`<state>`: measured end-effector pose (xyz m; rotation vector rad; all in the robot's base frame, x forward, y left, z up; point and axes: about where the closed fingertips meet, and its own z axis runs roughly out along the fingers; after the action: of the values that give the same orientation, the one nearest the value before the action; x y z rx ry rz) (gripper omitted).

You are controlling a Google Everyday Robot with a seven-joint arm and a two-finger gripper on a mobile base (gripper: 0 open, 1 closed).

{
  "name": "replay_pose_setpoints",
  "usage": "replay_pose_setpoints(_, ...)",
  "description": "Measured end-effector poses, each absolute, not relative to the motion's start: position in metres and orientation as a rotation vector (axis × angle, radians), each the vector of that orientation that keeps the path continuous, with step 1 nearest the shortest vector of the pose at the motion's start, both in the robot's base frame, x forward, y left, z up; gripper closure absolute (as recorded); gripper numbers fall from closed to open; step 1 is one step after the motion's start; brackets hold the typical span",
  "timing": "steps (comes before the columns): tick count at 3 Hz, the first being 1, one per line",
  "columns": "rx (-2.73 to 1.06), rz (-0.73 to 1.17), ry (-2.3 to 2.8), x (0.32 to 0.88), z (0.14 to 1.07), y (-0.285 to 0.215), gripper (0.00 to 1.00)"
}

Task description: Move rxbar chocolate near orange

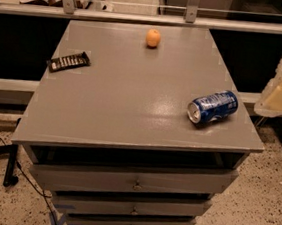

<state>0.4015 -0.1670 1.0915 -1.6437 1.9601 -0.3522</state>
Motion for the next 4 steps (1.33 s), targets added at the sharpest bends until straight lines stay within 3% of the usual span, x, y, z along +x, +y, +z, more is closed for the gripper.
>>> replay_pose_setpoints(2,-1.621,-0.29,1.895,0.411,1.099,-0.145,0.0)
replay_pose_setpoints(4,-1.557,0.002,1.764,0.482,1.053,-0.069,0.0)
